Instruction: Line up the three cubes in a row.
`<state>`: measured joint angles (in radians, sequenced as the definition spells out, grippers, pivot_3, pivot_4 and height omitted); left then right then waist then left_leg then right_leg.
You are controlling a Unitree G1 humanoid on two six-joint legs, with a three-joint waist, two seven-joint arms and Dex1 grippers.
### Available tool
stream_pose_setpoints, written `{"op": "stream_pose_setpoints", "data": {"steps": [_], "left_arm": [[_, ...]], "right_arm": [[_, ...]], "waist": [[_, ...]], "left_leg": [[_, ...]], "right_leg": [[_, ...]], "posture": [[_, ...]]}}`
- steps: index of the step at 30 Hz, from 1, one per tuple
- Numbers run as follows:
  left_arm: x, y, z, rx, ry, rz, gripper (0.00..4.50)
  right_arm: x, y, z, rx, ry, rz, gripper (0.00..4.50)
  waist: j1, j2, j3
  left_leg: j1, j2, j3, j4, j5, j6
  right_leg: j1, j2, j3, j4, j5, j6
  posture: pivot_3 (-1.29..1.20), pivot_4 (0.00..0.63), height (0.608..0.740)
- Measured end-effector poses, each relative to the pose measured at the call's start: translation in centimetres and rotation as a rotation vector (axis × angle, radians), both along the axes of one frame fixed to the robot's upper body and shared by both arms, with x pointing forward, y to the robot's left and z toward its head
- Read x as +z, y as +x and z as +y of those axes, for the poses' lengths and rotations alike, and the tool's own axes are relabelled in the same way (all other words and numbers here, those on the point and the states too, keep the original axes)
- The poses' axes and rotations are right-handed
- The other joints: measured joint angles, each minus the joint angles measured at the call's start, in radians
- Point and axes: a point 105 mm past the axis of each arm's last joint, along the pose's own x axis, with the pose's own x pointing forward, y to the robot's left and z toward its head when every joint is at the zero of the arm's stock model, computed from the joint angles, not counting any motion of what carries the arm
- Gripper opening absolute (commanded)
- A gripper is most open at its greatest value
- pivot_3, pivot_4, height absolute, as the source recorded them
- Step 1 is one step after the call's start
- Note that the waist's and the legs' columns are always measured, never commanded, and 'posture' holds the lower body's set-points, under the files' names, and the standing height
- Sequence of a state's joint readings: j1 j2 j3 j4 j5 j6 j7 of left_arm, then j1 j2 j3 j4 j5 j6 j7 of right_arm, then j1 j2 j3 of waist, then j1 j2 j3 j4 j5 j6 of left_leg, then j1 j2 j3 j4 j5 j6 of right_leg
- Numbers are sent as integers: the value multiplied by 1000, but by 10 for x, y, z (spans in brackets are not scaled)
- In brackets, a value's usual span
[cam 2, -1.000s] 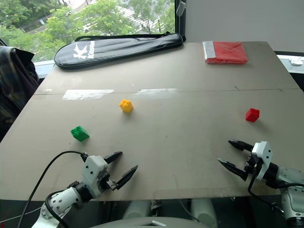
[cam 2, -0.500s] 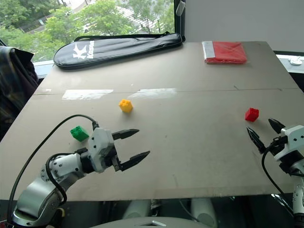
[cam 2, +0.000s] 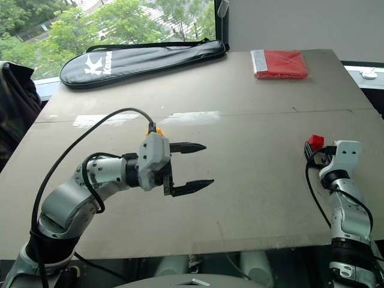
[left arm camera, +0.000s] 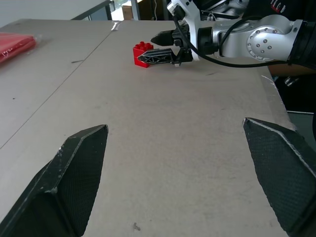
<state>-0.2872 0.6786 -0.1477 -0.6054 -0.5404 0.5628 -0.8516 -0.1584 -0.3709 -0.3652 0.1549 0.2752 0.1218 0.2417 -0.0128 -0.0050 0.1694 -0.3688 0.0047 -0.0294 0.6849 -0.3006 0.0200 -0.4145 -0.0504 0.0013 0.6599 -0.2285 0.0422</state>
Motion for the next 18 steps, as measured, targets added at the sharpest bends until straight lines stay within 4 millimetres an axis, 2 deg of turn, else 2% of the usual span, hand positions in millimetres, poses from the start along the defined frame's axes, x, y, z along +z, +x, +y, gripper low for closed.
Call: {"op": "stream_pose_setpoints", "data": {"steps": [3,6,7,9,15,18], "left_arm": [[0,-1,-3,-12,4,1,4500],[0,0,-4,-14,8,0,4500],[0,0,-4,-14,9,0,4500],[0,0,-3,-13,10,1,4500],[-2,1,-2,-7,13,6,4500],[-7,1,4,22,11,32,4500]], "right_arm": [[0,9,-1,-16,21,-8,3641],[2,14,2,-3,23,-23,2110],[2,16,5,19,16,-28,1423],[3,17,10,43,10,-30,1298],[3,18,25,177,9,-26,1298],[6,12,44,426,-27,-4,1298]], "waist": [[-2,0,0],[-1,0,0],[-1,0,0],[-2,0,0],[-1,0,0],[-2,0,1]], "left_leg": [[0,0,0,0,0,0],[1,0,0,0,0,0],[1,0,0,0,0,0],[1,0,0,0,0,0],[1,0,0,0,0,0],[1,1,0,0,0,0]], "right_leg": [[0,0,1,0,0,0],[0,0,0,1,0,0],[0,0,0,1,0,0],[0,0,0,1,0,0],[0,0,1,1,0,0],[0,0,1,0,0,0]], "posture": [[0,150,700],[0,150,700],[0,150,700],[0,150,700],[0,150,700],[0,150,700]]}}
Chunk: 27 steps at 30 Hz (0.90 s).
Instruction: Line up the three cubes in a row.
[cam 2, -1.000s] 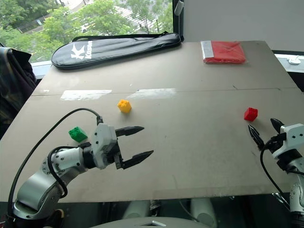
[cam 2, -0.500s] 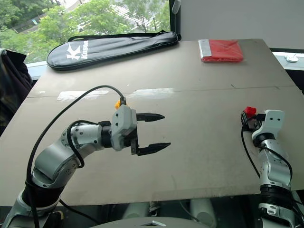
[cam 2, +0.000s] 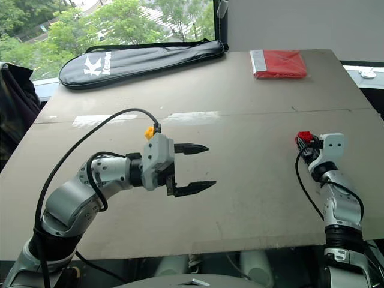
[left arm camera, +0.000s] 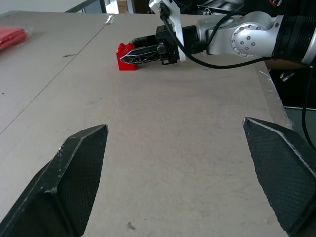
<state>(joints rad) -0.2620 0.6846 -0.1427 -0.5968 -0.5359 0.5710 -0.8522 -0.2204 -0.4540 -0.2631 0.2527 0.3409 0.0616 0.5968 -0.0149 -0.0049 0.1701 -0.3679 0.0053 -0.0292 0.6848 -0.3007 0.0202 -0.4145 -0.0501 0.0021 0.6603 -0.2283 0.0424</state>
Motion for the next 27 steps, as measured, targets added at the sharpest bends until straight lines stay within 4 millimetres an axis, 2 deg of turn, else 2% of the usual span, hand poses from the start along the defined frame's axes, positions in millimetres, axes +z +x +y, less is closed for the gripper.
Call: {"op": "stream_pose_setpoints", "data": {"steps": [1,4,5,11,16,21,27], "left_arm": [[0,0,1,4,0,2,4500],[-5,0,13,28,3,30,4500],[-6,0,15,33,5,36,4500],[-27,-4,36,70,33,99,4500],[-33,-8,41,95,43,109,4500],[-29,-12,38,103,39,84,4500],[-29,-14,37,120,37,76,4500]], "right_arm": [[1,-1,2,28,-5,1,1298],[5,-17,29,427,-88,36,1298],[5,-19,31,472,-97,42,1298],[-3,-41,53,1001,-194,99,1298],[-4,-35,80,1171,-254,117,1298],[8,-17,99,1230,-313,72,1298],[6,-12,104,1247,-369,59,1298]], "waist": [[0,0,0],[-2,0,1],[-1,0,2],[-1,-4,7],[-1,-6,11],[1,-6,12],[5,-6,12]], "left_leg": [[0,0,0,0,0,0],[1,0,0,0,0,0],[1,0,0,0,0,0],[2,2,1,0,0,0],[2,2,1,0,0,0],[1,1,0,0,0,0],[-3,1,-3,0,0,-1]], "right_leg": [[0,0,0,0,0,0],[0,0,0,0,0,0],[0,0,0,0,0,0],[1,0,0,0,0,0],[1,-2,0,0,0,-1],[0,-4,-1,-1,0,-1],[0,-5,-5,-3,0,-1]], "posture": [[0,150,700],[0,150,700],[0,150,700],[0,150,700],[0,150,700],[0,150,700],[0,150,700]]}}
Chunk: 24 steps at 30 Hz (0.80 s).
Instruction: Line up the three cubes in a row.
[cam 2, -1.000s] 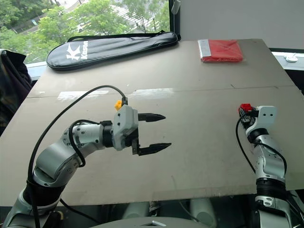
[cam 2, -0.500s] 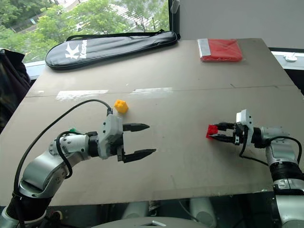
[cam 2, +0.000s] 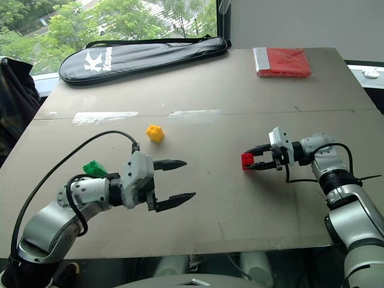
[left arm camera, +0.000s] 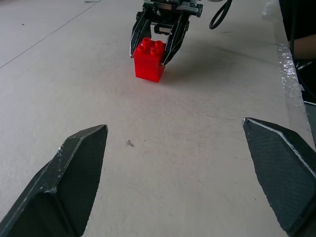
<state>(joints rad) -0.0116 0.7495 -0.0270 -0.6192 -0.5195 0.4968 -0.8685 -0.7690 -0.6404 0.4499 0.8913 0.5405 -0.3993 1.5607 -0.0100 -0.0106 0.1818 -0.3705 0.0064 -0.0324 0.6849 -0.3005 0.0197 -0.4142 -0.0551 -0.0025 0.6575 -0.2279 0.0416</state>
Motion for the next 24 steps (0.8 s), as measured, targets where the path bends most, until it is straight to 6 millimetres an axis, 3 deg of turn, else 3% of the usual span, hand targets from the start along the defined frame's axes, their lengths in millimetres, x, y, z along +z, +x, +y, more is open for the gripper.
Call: {"op": "stream_pose_setpoints", "data": {"steps": [6,8,10,11,14,24], "left_arm": [[-2,1,4,29,7,4,4500],[-2,1,5,35,8,0,4500],[-2,1,5,36,8,-2,4500],[-2,1,5,34,8,-1,4500],[-2,0,5,27,10,-4,4500],[-6,2,9,19,19,-8,4500]], "right_arm": [[-1,4,0,-7,3,-35,1298],[-1,4,1,-5,3,-45,2318],[-3,4,-1,-12,1,-41,2948],[-3,4,-2,-16,0,-38,3688],[-4,4,-3,-20,-4,-36,4457],[-11,5,-10,-44,-48,-18,4457]], "waist": [[-3,1,0],[-3,1,0],[-3,1,0],[-3,1,0],[-3,1,0],[-3,1,1]], "left_leg": [[0,0,0,0,0,0],[0,0,0,0,0,0],[0,0,0,0,0,0],[0,0,0,0,0,0],[0,0,0,0,0,0],[0,0,0,0,0,0]], "right_leg": [[0,0,0,0,0,0],[0,0,0,1,0,0],[0,0,0,1,0,0],[0,0,0,0,0,0],[0,0,0,0,0,0],[0,0,0,0,0,0]], "posture": [[0,150,700],[0,150,700],[0,150,700],[0,150,700],[0,150,700],[0,150,700]]}}
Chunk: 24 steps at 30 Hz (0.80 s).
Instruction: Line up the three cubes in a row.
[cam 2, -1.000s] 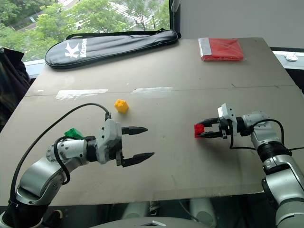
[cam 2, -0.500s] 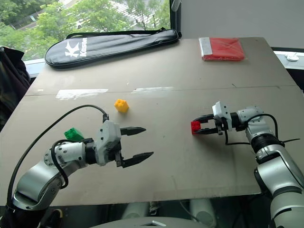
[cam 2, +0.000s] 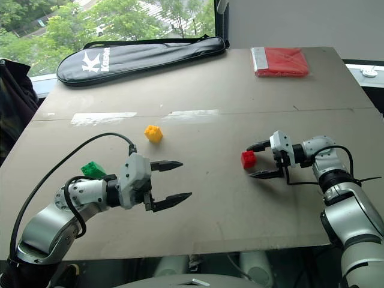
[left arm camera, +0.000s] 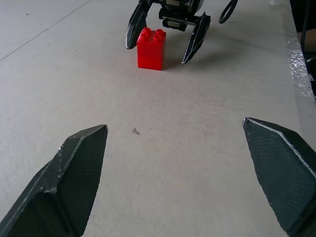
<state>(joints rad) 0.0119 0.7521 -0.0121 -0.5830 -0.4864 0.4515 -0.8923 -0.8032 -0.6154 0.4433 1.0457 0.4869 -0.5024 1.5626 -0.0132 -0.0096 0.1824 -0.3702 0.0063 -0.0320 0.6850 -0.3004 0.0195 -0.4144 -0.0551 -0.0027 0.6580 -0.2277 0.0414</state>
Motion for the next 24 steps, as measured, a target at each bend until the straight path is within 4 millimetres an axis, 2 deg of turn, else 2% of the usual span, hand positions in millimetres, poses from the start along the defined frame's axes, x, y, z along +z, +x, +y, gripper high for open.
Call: {"op": "stream_pose_setpoints", "data": {"steps": [24], "left_arm": [[-6,1,-2,-11,11,-14,4500]], "right_arm": [[-5,-8,-4,6,-25,127,4457]], "waist": [[1,0,0]], "left_leg": [[0,0,0,0,0,0]], "right_leg": [[0,0,0,0,0,0]], "posture": [[0,150,700]]}}
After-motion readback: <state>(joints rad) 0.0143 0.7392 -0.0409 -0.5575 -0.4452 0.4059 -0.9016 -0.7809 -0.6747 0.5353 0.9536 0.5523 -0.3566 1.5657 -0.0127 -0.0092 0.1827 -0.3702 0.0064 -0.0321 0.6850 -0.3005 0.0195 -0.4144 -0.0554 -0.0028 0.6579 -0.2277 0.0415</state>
